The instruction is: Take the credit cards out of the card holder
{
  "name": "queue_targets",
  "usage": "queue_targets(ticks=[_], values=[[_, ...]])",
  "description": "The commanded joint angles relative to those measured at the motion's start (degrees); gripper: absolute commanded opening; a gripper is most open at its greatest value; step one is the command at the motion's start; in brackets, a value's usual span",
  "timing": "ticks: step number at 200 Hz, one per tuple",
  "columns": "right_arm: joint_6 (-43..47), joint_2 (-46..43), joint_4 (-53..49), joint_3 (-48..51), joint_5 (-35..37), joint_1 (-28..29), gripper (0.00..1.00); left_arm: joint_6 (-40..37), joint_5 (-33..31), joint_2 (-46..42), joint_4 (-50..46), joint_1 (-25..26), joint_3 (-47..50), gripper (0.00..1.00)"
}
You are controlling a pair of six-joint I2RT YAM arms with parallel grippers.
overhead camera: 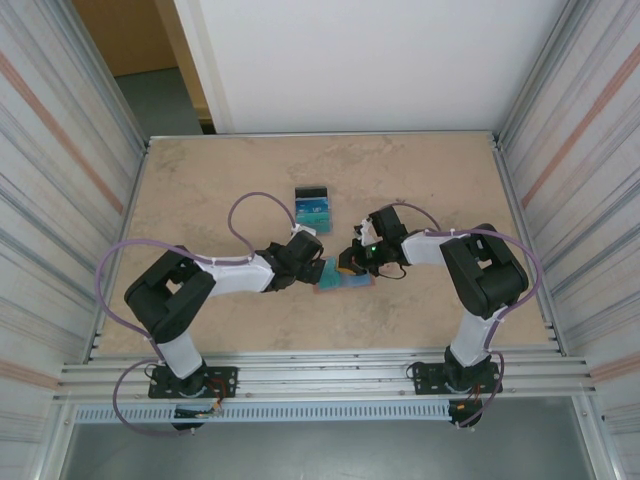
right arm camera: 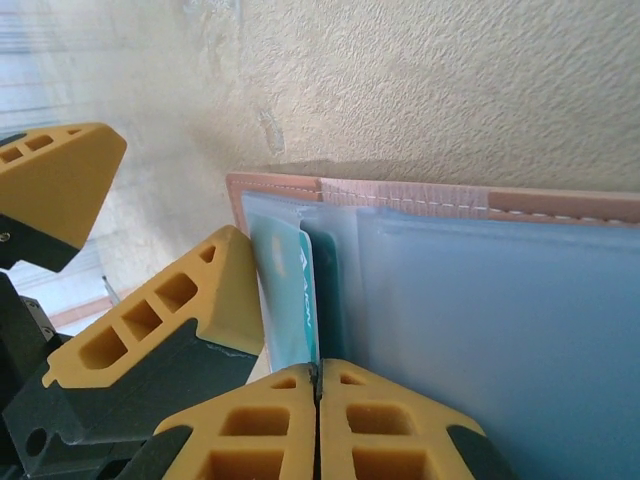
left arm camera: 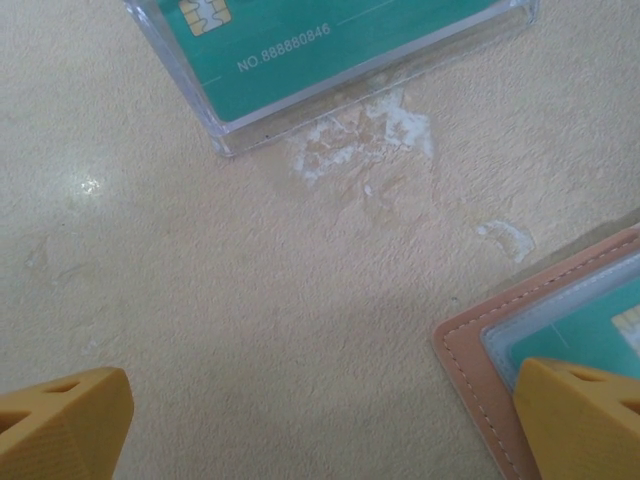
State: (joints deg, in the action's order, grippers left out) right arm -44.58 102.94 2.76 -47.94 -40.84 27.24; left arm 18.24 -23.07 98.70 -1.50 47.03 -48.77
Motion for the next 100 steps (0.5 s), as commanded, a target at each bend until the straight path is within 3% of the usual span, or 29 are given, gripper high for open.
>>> queue_targets(ticks=[1, 100], values=[[-0.7, 0.4, 1.8, 0.8, -1.3, -0.6, 0.06, -0.8, -0.8, 0.9, -2.3, 0.9, -1.0, 0.99], [1.2, 0.0, 0.5, 3.4, 0.1, -4.2, 0.01, -1.4, -2.5, 0.3, -3.6, 0.9, -1.5, 0.99]])
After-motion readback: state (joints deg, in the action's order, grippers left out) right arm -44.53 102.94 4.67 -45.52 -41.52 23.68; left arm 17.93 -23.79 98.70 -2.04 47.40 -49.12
